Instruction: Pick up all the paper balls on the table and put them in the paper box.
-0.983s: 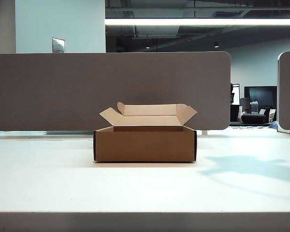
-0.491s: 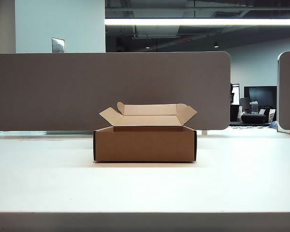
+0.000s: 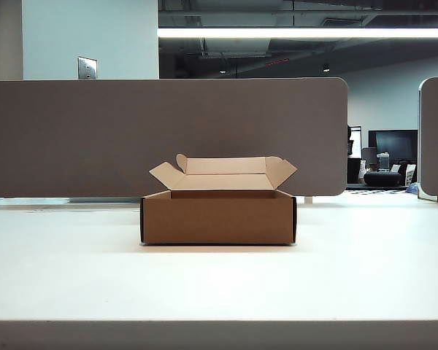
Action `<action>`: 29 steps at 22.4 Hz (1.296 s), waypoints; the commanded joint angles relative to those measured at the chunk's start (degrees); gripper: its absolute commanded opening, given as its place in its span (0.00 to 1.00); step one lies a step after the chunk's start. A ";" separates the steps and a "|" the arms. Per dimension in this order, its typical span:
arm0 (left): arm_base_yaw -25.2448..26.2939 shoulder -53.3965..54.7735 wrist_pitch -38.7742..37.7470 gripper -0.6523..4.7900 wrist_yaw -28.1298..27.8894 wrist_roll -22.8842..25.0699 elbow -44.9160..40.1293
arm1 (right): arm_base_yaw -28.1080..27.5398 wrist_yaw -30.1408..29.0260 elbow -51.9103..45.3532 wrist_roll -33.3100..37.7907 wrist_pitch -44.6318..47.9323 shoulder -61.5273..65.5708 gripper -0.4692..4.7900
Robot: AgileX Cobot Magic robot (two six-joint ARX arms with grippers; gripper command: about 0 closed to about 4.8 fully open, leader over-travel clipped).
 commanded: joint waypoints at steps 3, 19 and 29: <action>-0.02 0.09 6.40 0.17 -1.01 -1.05 -9.44 | 0.00 -1.60 -11.93 -5.05 17.31 -2.54 0.09; -0.02 -0.13 17.73 0.11 -3.54 -4.76 -21.55 | 0.00 -2.78 -37.48 -4.81 37.59 -13.94 0.09; 0.52 -0.98 17.00 0.11 -2.69 -2.36 -22.08 | 0.00 -4.07 -40.85 -7.58 27.71 -21.49 0.09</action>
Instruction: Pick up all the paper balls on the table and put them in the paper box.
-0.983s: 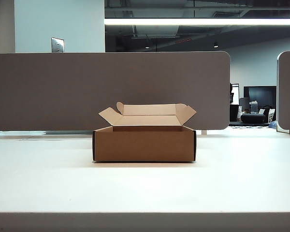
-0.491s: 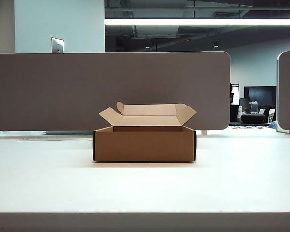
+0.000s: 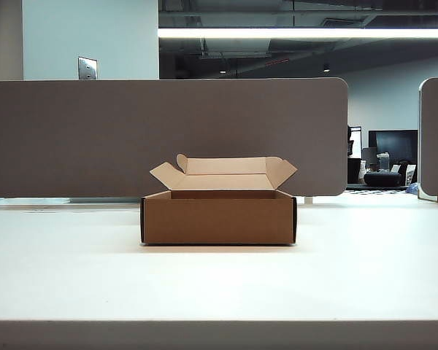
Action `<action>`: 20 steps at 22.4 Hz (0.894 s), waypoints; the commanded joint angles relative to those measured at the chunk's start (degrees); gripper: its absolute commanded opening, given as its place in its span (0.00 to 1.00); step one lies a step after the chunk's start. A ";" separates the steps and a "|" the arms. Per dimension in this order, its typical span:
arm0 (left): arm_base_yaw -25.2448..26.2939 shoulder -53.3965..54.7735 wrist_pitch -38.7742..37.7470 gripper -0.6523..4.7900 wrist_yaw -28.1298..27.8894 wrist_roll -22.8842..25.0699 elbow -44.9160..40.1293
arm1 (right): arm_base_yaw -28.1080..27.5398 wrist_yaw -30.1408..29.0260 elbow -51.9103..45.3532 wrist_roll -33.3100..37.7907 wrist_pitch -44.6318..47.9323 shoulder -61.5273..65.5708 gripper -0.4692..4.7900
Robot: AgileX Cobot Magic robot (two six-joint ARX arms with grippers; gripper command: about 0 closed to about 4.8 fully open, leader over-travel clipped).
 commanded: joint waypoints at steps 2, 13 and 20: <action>1.36 0.02 0.85 0.11 -0.04 1.29 -1.20 | 0.09 -0.28 -3.06 -0.37 0.42 -0.13 0.09; 2.51 0.02 3.93 0.11 -2.45 3.78 -3.15 | 0.09 0.04 -3.06 -0.37 -5.20 -0.13 0.09; 2.40 0.02 3.30 0.11 -3.80 3.48 -3.13 | 0.11 -0.07 -3.06 -0.35 -5.20 -0.13 0.09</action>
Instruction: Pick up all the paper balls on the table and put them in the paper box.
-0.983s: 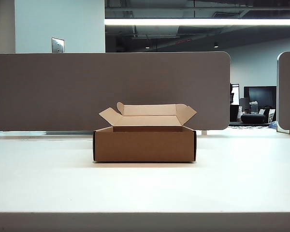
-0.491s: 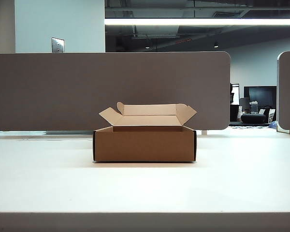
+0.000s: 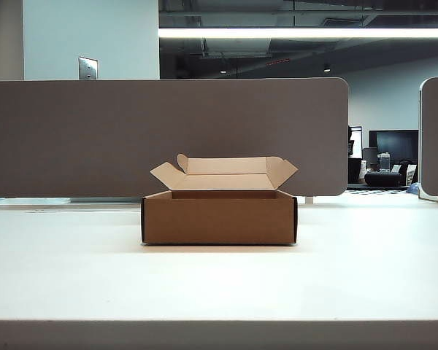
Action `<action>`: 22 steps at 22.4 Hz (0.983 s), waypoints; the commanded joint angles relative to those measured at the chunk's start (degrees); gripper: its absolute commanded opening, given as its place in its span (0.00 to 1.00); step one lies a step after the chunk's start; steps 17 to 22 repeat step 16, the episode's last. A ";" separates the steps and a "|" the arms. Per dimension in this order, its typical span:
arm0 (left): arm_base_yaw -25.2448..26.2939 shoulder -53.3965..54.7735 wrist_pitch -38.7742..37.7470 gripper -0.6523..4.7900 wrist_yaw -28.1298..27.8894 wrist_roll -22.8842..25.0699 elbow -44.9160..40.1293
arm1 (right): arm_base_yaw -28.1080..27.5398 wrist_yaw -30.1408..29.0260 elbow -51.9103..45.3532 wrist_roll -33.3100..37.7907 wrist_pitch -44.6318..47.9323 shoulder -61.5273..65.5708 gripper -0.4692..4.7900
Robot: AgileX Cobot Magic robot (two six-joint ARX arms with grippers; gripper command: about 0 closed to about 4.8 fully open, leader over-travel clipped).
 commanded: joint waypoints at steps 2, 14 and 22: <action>-0.11 0.02 -0.81 0.11 -0.11 -0.15 0.20 | 0.04 0.11 -0.31 -0.11 1.07 -0.13 0.09; -0.09 0.02 -1.05 0.11 -0.11 -0.15 0.20 | 0.04 0.11 -0.31 -0.11 1.07 -0.15 0.09; -0.09 0.02 -1.05 0.11 -0.11 -0.15 0.20 | 0.04 0.11 -0.31 -0.11 1.07 -0.15 0.09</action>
